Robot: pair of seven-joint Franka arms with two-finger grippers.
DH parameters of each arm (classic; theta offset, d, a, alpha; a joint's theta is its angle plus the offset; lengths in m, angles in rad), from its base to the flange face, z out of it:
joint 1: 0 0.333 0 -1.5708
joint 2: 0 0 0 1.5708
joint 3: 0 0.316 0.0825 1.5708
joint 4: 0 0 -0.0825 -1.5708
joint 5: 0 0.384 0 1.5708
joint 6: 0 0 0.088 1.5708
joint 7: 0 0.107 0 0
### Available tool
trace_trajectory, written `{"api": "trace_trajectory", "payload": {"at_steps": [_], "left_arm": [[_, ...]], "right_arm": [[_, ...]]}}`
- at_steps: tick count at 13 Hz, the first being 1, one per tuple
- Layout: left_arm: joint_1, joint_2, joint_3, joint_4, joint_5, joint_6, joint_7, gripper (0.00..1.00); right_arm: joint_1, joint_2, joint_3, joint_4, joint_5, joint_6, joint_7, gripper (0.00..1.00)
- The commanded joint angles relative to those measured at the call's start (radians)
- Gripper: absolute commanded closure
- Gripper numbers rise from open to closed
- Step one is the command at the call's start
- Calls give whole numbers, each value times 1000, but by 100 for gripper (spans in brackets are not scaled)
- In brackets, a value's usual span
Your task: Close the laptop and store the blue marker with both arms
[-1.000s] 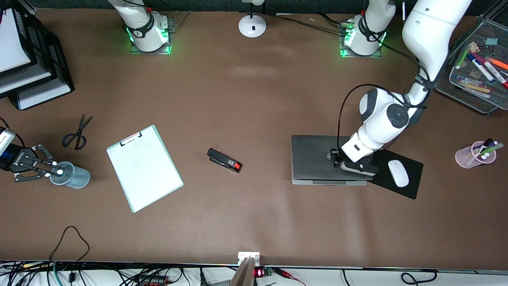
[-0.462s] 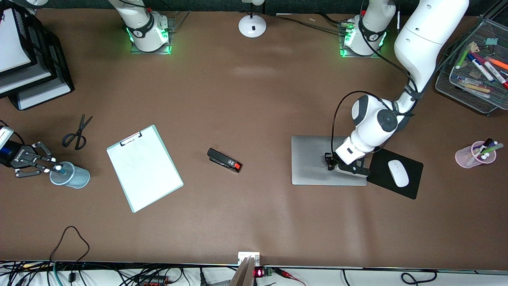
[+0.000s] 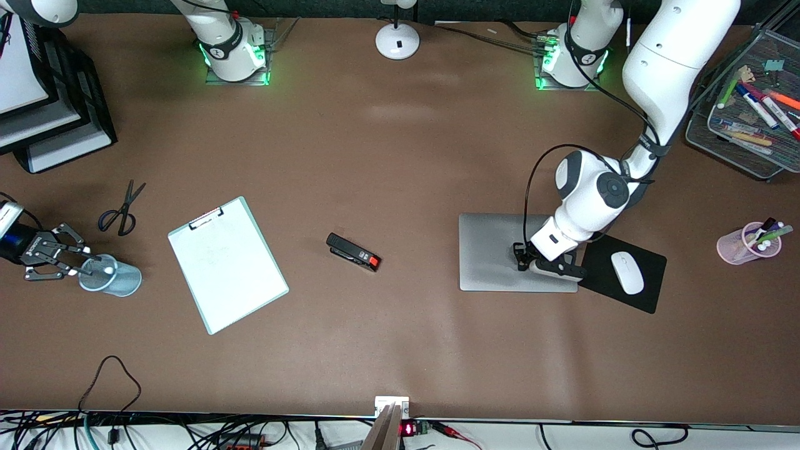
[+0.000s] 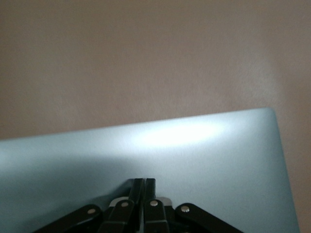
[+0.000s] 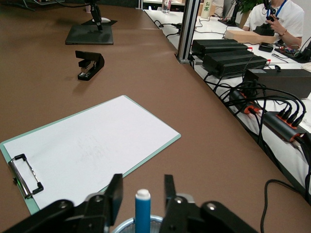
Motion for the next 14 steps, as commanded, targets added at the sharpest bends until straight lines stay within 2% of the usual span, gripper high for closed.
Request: {"api": "trace_trajectory", "payload": {"at_steps": [1,3,6,8,11,12,13,14], "left_arm": [[25,-109,-3,13,5,-173,45,88],[51,-181,-6,94,5,-440,75,88],[79,-212,-4,301,5,-868,137,89],[102,-212,-3,407,4,-1063,154,91],[120,-215,-3,524,7,-1271,145,89],[120,-221,-3,550,25,-1314,140,75],[120,-230,-7,564,56,-1331,132,37],[120,-239,-7,567,60,-1331,122,14]], "right_arm": [[-8,1,10,36,-18,-26,142,0],[15,-24,13,48,-92,-26,314,0],[71,-56,14,80,-190,-26,570,0],[123,-117,11,81,-279,-25,801,0],[188,-215,16,81,-441,-32,1191,0],[214,-246,16,79,-493,-40,1268,0],[243,-284,16,71,-550,-61,1351,0],[260,-307,16,71,-589,-91,1443,0]]}}
